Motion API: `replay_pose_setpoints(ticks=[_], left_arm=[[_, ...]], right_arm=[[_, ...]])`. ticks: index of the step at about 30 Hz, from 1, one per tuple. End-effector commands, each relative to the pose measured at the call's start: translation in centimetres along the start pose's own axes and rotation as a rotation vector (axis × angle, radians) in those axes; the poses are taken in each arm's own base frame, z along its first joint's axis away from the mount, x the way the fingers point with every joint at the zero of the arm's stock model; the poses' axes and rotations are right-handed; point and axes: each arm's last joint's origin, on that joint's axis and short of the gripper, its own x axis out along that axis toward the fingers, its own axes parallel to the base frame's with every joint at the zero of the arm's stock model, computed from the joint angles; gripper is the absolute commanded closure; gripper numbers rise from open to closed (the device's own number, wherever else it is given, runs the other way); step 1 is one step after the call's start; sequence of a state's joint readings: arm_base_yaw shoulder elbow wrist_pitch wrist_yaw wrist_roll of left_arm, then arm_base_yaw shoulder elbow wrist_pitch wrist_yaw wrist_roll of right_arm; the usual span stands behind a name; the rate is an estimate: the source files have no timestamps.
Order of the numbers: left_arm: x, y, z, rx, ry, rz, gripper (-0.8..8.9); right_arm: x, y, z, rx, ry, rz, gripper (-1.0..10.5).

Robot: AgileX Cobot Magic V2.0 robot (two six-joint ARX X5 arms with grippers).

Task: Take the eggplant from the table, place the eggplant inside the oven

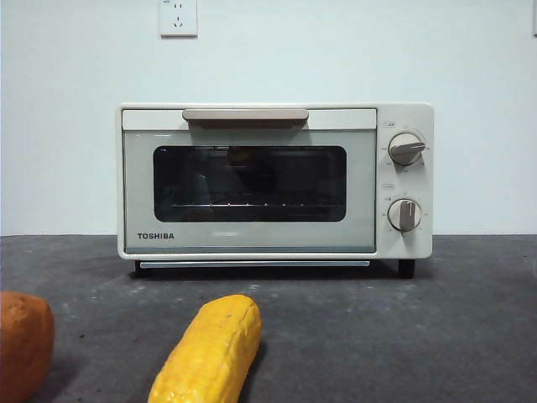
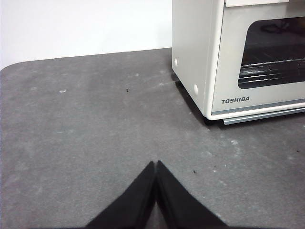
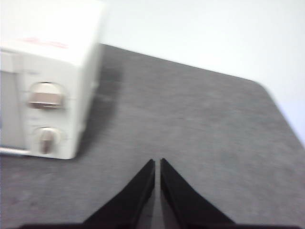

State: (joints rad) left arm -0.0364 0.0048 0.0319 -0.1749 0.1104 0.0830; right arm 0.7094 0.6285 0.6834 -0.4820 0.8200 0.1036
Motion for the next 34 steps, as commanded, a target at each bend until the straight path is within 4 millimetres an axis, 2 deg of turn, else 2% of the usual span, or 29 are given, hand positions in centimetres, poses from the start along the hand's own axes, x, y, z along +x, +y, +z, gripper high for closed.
replay_pose_setpoints(ticks=[1,4,9,13,16,24,30,34], left_arm=[[0.2,0.0,-0.9,-0.013,0.034,-0.003,8.06],[0.2,0.0,-0.9,-0.013,0.034,-0.003,8.06],[0.2,0.0,-0.9,-0.014,0.034,-0.003,8.06],[0.2,0.0,-0.9,-0.014,0.034,-0.003,8.06],[0.2,0.0,-0.9,-0.014,0.034,-0.003,8.06],[0.2,0.0,-0.9,-0.013,0.034,-0.003,8.06],[0.2,0.0,-0.9,-0.014,0.034,-0.003,8.06],[0.2,0.0,-0.9,-0.014,0.034,-0.003,8.06]], right_arm=[[-0.2,-1.1,-0.1,0.037,-0.026,-0.051,9.4],[0.6,-2.4,-2.0,0.110,-0.036,-0.072,9.4],[2.3,-3.8,-6.8,0.231,-0.092,0.037,9.4],[2.7,-4.6,-9.8,0.272,-0.142,0.090,9.4],[2.7,-4.8,-11.2,0.281,-0.166,0.130,9.4],[3.0,-4.7,-13.6,0.271,-0.194,0.126,9.4],[3.8,-4.3,-15.4,0.270,-0.125,0.132,9.4],[3.8,-4.3,-15.3,0.276,-0.138,0.131,9.4]])
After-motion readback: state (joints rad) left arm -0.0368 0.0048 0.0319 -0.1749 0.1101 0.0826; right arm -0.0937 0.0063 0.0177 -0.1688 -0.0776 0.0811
